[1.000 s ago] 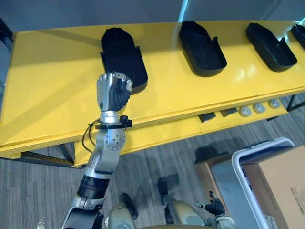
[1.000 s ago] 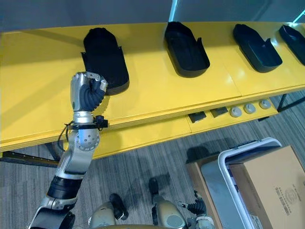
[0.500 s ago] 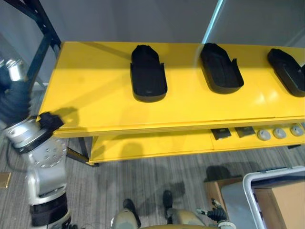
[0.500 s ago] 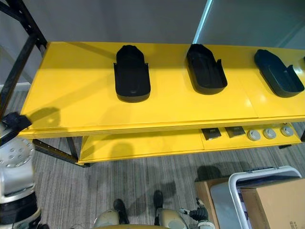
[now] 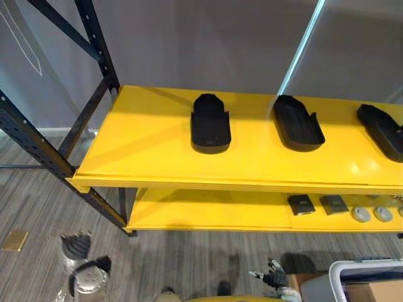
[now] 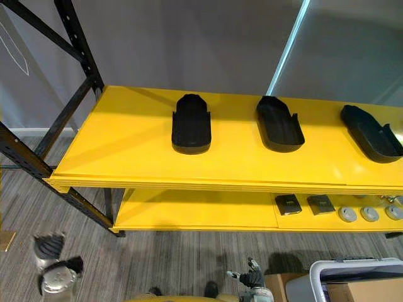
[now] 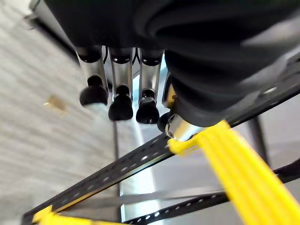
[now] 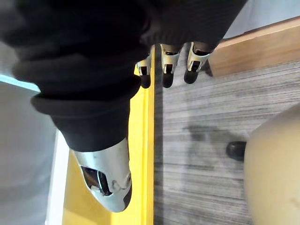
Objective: Walk over and take plastic housings, then place them on the shelf
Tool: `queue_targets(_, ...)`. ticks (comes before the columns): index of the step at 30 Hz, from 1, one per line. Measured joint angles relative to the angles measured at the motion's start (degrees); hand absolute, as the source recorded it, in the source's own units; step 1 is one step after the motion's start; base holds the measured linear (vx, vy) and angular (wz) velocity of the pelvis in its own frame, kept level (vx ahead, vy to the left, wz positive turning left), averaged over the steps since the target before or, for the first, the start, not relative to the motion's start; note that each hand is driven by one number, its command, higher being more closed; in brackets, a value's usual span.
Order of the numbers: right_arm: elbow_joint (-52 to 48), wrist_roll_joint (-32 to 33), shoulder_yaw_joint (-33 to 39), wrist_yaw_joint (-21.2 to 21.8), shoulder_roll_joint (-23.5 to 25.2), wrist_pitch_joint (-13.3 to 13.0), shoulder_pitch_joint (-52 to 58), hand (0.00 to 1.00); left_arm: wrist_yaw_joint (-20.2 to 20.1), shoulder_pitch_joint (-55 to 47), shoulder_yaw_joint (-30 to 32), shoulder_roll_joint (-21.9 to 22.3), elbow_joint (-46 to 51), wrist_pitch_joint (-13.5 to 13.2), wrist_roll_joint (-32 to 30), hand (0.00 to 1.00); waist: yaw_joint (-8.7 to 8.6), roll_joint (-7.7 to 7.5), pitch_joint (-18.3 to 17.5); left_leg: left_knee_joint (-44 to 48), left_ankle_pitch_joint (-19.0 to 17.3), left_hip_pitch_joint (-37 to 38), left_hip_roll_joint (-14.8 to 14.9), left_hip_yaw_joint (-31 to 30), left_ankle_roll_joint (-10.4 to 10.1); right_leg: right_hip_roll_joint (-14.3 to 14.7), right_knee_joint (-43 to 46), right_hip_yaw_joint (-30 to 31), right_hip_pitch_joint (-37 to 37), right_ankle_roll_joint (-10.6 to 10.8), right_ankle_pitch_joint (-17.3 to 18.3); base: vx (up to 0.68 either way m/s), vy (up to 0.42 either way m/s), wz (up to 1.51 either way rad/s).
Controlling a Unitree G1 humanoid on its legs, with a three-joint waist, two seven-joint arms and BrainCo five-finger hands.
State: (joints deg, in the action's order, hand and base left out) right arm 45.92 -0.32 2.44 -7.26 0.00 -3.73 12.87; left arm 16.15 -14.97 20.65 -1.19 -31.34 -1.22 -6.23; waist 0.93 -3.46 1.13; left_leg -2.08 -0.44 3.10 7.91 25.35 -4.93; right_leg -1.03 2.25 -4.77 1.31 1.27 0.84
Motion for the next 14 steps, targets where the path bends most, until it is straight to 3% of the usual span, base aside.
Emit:
queue_targets(5, 0.07, 0.42, 2.28, -0.15, 1.02, 0.19, -0.08, 0.0, -3.03, 0.52, -2.16, 1.04, -6.54, -1.71, 1.76, 0.0, -0.02, 0.61, -0.41, -3.76, 2.54, 1.86, -1.29, -0.05, 0.46, -0.58, -0.18, -0.64, -0.23, 0.47, 0.35, 0.06, 0.026, 0.07)
queue_targets(14, 2.88, 0.45, 5.01, -0.23, 1.27, 0.14, -2.53, 0.0, -6.14, 3.87, -7.71, 0.78, -13.63, -2.99, 1.65, 0.0, -0.19, 1.77, 0.14, -3.81, 2.23, 3.35, -2.78, 0.38, 0.94, -1.69, -1.5, 0.06, -2.16, 1.24, 0.08, 0.04, 0.022, -0.01)
